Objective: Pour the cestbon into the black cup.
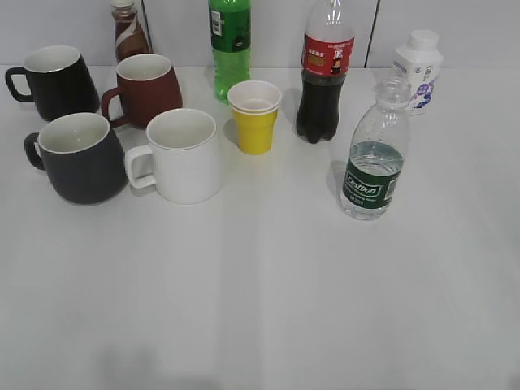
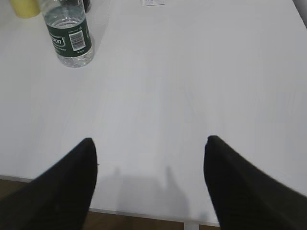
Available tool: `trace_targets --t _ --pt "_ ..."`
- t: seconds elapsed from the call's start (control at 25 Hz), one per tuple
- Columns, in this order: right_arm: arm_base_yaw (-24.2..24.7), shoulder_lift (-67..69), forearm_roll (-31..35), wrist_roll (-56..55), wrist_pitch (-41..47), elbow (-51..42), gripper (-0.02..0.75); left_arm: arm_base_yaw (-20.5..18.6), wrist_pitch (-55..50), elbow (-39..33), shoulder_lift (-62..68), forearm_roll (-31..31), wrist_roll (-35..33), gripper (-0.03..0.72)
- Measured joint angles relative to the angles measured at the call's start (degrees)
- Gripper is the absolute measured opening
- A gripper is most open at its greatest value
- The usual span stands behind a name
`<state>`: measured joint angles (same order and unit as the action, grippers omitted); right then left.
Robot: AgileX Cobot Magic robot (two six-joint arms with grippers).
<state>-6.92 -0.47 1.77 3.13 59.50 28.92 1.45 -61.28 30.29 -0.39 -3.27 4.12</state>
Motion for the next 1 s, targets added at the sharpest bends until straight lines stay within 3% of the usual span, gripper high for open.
trace_targets --t 1.0 --pt "0.0 0.0 2.58 4.49 0.0 0.0 0.522 0.0 0.0 0.0 0.0 0.0 0.0 0.239"
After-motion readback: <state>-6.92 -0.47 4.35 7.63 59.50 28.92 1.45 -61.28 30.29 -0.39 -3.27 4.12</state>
